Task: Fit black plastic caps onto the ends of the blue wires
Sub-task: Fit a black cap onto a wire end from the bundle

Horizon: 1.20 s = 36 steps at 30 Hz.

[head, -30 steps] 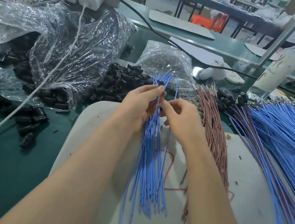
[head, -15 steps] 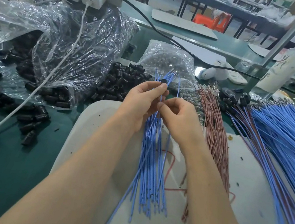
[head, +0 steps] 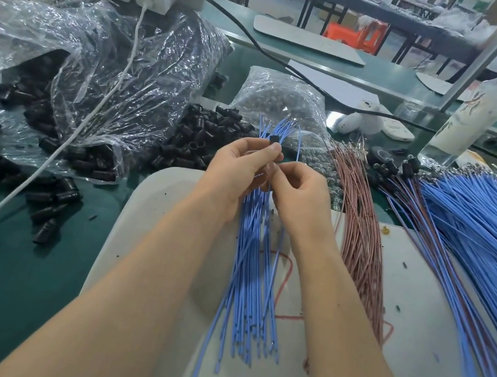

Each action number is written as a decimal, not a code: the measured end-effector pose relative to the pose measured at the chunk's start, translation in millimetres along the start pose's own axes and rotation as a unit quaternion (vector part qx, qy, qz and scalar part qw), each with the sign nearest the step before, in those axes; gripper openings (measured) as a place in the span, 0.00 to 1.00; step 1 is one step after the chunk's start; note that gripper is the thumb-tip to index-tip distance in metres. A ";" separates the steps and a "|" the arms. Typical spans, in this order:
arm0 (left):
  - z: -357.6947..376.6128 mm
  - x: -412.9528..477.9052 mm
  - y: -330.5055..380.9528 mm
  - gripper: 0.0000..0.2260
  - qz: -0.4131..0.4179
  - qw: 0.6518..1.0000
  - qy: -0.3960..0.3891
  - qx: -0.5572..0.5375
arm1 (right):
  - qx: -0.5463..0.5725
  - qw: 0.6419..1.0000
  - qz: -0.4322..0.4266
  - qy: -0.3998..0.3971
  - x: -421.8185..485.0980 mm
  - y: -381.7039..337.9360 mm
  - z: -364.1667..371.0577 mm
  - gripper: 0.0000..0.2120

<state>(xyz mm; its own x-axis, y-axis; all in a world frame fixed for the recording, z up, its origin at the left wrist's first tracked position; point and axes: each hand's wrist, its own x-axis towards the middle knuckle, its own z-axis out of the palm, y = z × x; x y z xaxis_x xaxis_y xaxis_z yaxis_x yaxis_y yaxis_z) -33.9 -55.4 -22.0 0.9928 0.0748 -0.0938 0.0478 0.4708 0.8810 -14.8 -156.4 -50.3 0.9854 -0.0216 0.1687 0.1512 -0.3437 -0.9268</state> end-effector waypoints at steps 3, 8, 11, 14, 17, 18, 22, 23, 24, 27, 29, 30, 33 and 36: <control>1.5 -1.8 1.8 0.10 0.011 1.000 0.012 -0.008 | -0.020 1.000 -0.007 -0.013 -1.9 -0.5 -1.2 0.06; -0.9 2.1 -0.4 0.10 0.021 0.999 0.032 -0.016 | -0.050 0.998 -0.013 -0.042 -5.6 -2.6 -2.7 0.05; -2.7 5.5 -2.0 0.10 0.025 0.998 0.049 -0.018 | -0.063 0.996 -0.017 -0.058 -7.1 -4.5 -2.6 0.06; -5.5 9.5 -5.1 0.10 0.029 0.998 0.062 -0.010 | -0.080 0.994 -0.018 -0.078 -8.9 -5.2 -1.7 0.07; -8.3 13.8 -7.4 0.10 0.028 0.997 0.075 -0.004 | -0.101 0.990 -0.027 -0.091 -11.5 -6.5 0.9 0.07; -9.2 15.2 -8.2 0.10 0.028 0.996 0.079 -0.002 | -0.107 0.990 -0.029 -0.092 -12.3 -7.3 1.6 0.08; -11.2 19.4 -9.6 0.09 0.030 0.996 0.087 0.001 | -0.111 0.988 -0.034 -0.099 -14.6 -10.0 1.9 0.08; -11.5 20.4 -9.6 0.09 0.028 0.996 0.089 -0.002 | -0.109 0.989 -0.037 -0.095 -14.3 -10.3 0.5 0.08; -12.2 21.4 -9.2 0.08 0.024 0.995 0.095 -0.011 | -0.114 0.989 -0.043 -0.078 -13.0 -10.3 -2.7 0.08; -16.1 23.7 -7.7 0.05 -0.001 0.992 0.124 -0.031 | -0.211 0.975 -0.047 0.054 -2.8 -2.3 -26.7 0.09; -19.0 23.9 -7.0 0.05 -0.018 0.990 0.133 -0.039 | -0.300 0.943 0.016 0.143 5.6 9.3 -50.9 0.11; -20.0 24.0 -6.6 0.06 -0.025 0.990 0.133 -0.044 | -0.335 0.926 0.069 0.160 8.6 15.7 -61.3 0.13; -20.8 24.5 -6.6 0.06 -0.032 0.990 0.131 -0.052 | -0.374 0.901 0.175 0.132 13.8 28.6 -73.2 0.15; -20.6 24.8 -7.8 0.05 -0.037 0.990 0.124 -0.051 | -0.363 0.904 0.179 0.140 16.4 32.3 -71.2 0.12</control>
<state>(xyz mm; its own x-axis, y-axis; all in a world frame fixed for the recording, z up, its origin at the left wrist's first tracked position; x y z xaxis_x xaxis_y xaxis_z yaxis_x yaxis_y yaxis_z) -11.9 -39.1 -40.8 0.9292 0.2440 -0.2777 0.0950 0.5683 0.8173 0.7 -234.7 -53.6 0.8875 -0.4547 0.0747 -0.3639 -0.7909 -0.4920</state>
